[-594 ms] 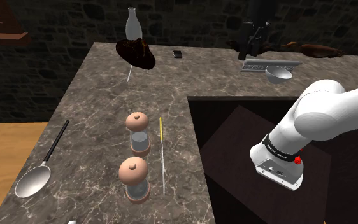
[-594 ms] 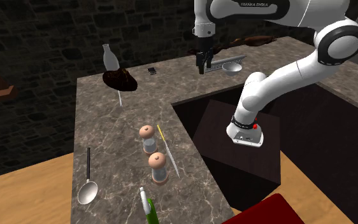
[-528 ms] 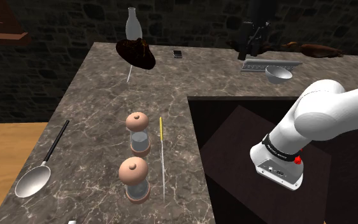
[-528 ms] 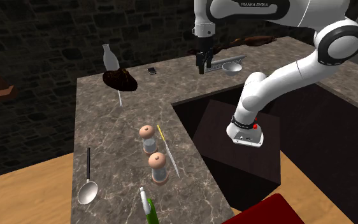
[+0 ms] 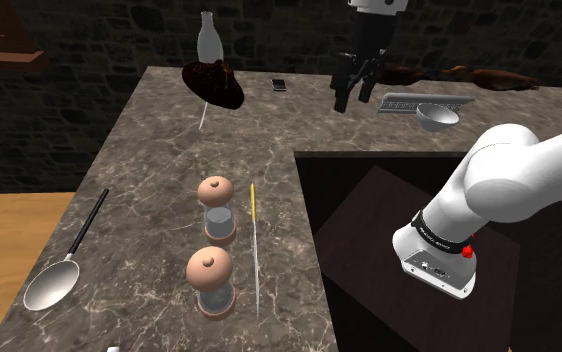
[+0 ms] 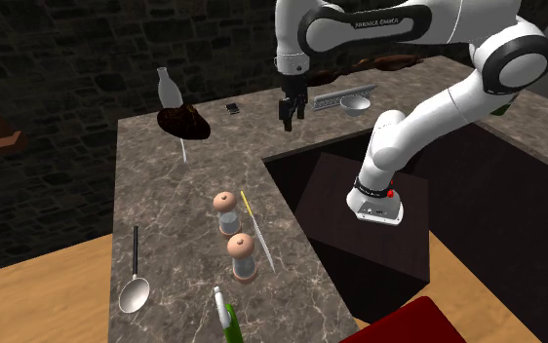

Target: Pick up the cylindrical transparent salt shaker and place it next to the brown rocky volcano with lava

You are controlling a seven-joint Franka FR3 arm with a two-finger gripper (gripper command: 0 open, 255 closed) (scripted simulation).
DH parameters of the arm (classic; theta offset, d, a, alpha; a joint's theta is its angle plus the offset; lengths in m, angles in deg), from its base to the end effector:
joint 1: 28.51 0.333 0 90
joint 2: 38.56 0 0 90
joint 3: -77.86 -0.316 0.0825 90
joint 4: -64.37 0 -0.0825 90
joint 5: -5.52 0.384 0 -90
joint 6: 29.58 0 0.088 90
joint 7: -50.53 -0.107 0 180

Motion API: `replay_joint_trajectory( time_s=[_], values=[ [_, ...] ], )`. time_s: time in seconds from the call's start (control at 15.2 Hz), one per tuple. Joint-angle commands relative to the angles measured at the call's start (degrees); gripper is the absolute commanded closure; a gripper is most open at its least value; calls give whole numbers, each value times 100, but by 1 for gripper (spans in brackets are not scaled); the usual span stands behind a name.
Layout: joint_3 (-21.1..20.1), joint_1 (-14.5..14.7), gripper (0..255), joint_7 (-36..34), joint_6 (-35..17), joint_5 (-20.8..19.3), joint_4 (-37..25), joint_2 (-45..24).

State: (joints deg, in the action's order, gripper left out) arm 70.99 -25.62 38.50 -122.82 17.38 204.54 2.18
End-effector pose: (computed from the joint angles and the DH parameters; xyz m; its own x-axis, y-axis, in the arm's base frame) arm 0.3173 0.0818 0.5276 0.9869 -0.0883 -0.1350 -0.1022 -0.9898 -0.0996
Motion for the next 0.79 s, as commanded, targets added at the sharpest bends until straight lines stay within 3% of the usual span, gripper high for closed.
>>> replay_joint_trajectory(
  time_s=[0.0,0.4,0.73],
  values=[
    [-262,86,0,-205,-314,108,-12,-203],
    [-1049,259,0,-856,-1157,237,-331,-1031],
    [-1698,298,0,-1483,-1787,64,-792,-1885]
  ],
)
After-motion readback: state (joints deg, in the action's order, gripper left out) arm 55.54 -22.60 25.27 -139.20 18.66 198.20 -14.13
